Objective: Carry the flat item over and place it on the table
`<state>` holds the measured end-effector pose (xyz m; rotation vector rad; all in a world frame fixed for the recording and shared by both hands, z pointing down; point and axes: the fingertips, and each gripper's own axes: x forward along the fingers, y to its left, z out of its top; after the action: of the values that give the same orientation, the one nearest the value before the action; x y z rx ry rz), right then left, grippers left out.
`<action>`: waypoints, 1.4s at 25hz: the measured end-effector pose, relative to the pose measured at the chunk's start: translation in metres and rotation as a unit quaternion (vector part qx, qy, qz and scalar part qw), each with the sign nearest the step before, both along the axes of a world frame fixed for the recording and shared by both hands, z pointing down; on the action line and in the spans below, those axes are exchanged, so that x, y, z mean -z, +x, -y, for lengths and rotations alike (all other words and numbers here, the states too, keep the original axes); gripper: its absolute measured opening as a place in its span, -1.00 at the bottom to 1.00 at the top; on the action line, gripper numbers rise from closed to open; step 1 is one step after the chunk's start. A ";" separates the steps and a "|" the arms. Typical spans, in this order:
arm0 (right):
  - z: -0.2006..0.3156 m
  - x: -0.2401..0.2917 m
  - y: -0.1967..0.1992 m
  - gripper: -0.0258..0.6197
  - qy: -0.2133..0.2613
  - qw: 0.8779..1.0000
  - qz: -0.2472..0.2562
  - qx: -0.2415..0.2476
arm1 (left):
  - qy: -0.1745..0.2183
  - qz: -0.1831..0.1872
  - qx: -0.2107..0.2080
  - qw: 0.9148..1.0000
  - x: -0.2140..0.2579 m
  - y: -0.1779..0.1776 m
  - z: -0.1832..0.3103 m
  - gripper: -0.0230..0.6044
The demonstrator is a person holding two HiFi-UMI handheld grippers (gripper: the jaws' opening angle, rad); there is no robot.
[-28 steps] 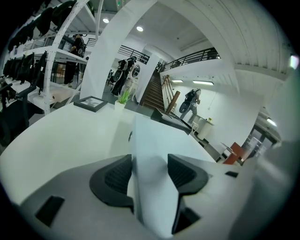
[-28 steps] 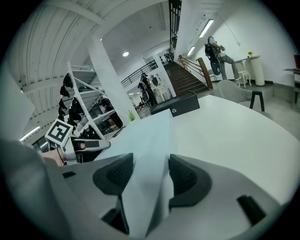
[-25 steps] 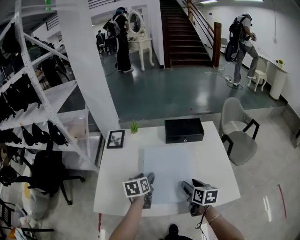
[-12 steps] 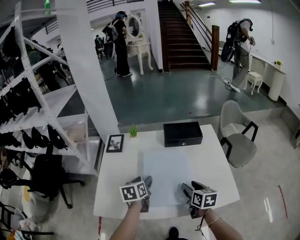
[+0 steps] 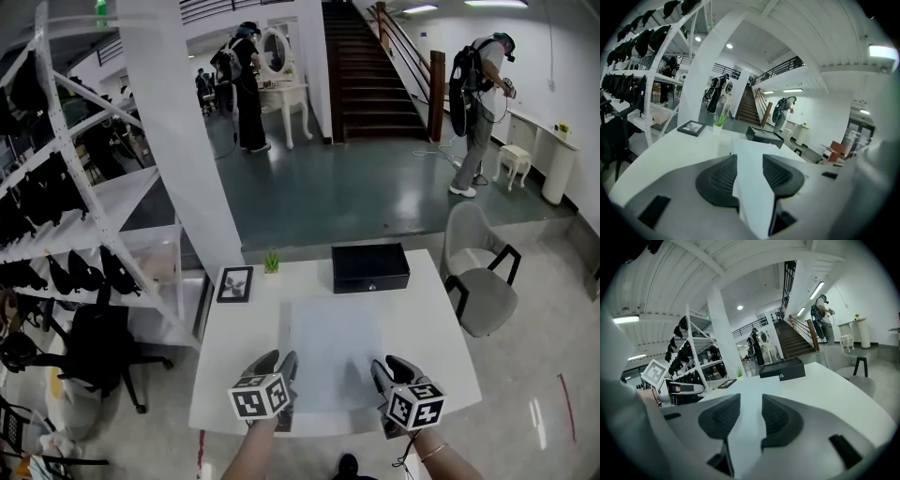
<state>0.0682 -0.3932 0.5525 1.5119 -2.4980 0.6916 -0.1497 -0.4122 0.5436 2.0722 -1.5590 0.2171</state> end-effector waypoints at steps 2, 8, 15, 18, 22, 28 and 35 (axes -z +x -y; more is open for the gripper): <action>-0.005 0.008 0.000 -0.55 0.014 1.000 -0.002 0.001 | 0.011 0.007 -0.005 1.000 0.007 0.003 -0.006 -0.44; -0.017 0.029 -0.001 -0.65 0.036 0.999 0.010 -0.005 | 0.049 0.016 -0.014 0.999 0.030 0.006 -0.022 -0.59; -0.030 0.045 -0.004 -0.80 0.056 0.998 0.003 0.005 | 0.081 0.036 -0.025 0.996 0.047 0.009 -0.036 -0.73; -0.036 0.050 -0.008 -0.86 0.061 0.998 -0.001 0.019 | 0.090 0.042 -0.027 0.995 0.052 0.011 -0.040 -0.76; -0.041 0.054 -0.013 -0.92 0.073 0.997 -0.011 0.022 | 0.097 0.049 -0.029 0.994 0.055 0.011 -0.043 -0.78; -0.043 0.051 -0.010 -0.92 0.073 0.996 -0.041 0.017 | 0.099 0.049 -0.028 0.993 0.056 0.013 -0.048 -0.80; -0.046 0.054 -0.006 -0.92 0.074 0.996 -0.049 0.014 | 0.095 0.053 -0.031 0.994 0.053 0.016 -0.052 -0.80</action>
<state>0.0622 -0.3477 0.4983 1.5139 -2.5408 0.4266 -0.1342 -0.3604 0.4909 2.2913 -1.6340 0.2123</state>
